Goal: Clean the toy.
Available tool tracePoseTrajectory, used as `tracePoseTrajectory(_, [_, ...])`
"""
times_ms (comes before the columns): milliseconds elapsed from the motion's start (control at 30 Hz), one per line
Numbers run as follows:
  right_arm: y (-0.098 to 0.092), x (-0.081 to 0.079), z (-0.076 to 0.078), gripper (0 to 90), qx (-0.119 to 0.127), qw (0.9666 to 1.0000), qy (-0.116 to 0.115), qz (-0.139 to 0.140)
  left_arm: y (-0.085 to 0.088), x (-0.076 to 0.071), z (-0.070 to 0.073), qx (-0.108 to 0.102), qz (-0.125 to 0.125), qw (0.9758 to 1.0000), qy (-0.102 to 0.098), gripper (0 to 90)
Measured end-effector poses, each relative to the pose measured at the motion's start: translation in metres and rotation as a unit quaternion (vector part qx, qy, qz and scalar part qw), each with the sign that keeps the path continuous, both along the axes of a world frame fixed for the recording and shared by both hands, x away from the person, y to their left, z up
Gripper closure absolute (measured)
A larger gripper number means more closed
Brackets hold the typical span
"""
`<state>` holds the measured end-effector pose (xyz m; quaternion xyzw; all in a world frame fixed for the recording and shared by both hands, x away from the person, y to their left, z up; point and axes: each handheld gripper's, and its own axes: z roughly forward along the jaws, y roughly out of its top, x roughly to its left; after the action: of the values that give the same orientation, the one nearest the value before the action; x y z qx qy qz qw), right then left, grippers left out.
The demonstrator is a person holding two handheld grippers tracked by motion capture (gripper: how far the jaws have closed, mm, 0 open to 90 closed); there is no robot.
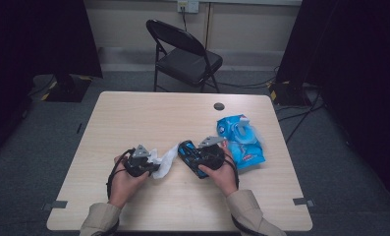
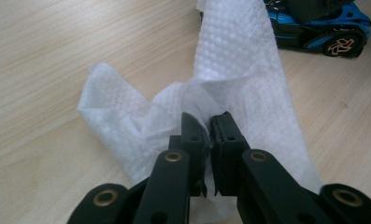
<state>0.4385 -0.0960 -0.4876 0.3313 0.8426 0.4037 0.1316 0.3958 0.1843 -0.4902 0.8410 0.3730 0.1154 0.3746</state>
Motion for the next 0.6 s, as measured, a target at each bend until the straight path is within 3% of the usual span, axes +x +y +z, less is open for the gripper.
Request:
tracePoseTrajectory(133, [0.002, -0.002, -0.001, 40.4, -0.002, 0.9999, -0.005, -0.009, -0.001, -0.002, 0.000, -0.004, 0.001, 1.0000, 0.003, 85.0])
tracePoseTrajectory(233, [0.002, -0.003, -0.001, 40.7, -0.001, 0.9999, -0.009, -0.011, -0.003, -0.002, 0.000, 0.008, -0.001, 1.0000, -0.005, 84.8])
tracePoseTrajectory(333, [0.003, -0.003, -0.001, 41.2, 0.001, 0.9998, -0.006, -0.016, -0.009, -0.001, 0.000, 0.008, 0.005, 1.0000, 0.001, 84.8])
tracePoseTrajectory(367, [0.004, -0.003, 0.000, 41.2, -0.004, 0.9998, -0.006, -0.017, -0.008, 0.000, 0.001, 0.017, 0.002, 0.9998, -0.007, 84.7])
tracePoseTrajectory(467, [0.006, -0.004, 0.001, 42.3, -0.012, 0.9998, -0.008, -0.016, -0.013, 0.003, 0.000, 0.011, 0.007, 0.9999, -0.003, 82.7])
tracePoseTrajectory(600, [0.006, -0.003, 0.000, 42.7, -0.006, 0.9998, -0.007, -0.019, -0.020, 0.005, -0.004, 0.025, 0.008, 0.9996, -0.012, 83.3])
